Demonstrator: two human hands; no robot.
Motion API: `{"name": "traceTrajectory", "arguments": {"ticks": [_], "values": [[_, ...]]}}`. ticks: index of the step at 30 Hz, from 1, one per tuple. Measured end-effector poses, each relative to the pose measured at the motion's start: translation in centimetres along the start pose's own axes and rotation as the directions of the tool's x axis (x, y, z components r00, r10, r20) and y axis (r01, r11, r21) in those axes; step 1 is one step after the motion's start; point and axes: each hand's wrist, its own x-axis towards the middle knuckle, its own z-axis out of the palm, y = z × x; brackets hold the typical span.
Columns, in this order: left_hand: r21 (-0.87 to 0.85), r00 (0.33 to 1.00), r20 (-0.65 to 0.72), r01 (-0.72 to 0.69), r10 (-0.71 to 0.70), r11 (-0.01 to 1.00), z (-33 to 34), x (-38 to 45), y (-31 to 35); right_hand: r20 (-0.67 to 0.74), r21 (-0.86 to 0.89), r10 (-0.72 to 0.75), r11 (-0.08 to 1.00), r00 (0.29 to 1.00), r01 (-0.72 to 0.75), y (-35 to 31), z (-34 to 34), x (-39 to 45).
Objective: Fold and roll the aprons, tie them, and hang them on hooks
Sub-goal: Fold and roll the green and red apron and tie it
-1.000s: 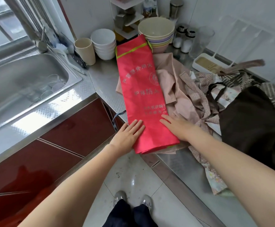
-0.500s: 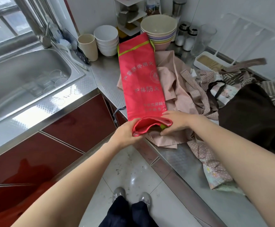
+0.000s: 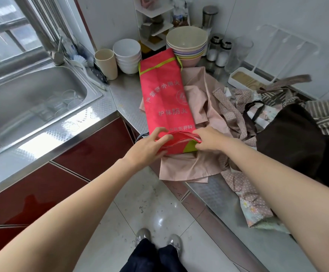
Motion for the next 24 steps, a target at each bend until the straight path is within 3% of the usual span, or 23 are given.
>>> {"name": "traceTrajectory", "arguments": {"ticks": [2,5,9,11,13,16,20,24], "values": [[-0.011,0.992,0.126,0.015,-0.013,1.000,-0.2,0.6,-0.2,-0.006,0.031,0.014,0.999,1.000,-0.014,-0.3,-0.4,0.1],[-0.138,0.915,0.310,0.312,-0.258,0.940,-0.3,0.7,-0.6,0.020,0.057,0.021,0.998,1.000,-0.022,-0.9,-0.9,0.3],[-0.417,0.791,0.331,0.611,-0.514,0.673,0.0,-0.1,-1.9,0.152,0.034,0.126,0.991,0.980,-0.133,-0.6,-0.2,0.6],[-0.541,0.732,0.368,0.671,-0.574,0.508,0.4,-0.4,-2.0,0.186,0.081,0.163,0.980,0.969,-0.181,-0.5,0.6,0.8],[-0.600,0.699,0.374,0.684,-0.610,0.416,1.0,-0.2,-1.9,0.121,0.081,0.162,0.982,0.979,-0.172,-0.6,1.0,1.4],[-0.595,0.688,0.393,0.696,-0.610,0.401,1.8,0.2,-1.9,-0.046,0.140,0.145,0.981,0.988,-0.137,-0.6,1.2,2.5],[-0.607,0.666,0.419,0.711,-0.618,0.355,2.5,0.5,-2.4,-0.126,0.145,0.110,0.985,0.986,-0.092,-0.7,2.0,3.8],[-0.511,0.707,0.384,0.698,-0.593,0.501,2.2,1.0,-2.7,0.038,-0.118,0.001,0.993,0.999,0.003,-1.8,2.3,4.2]]}}
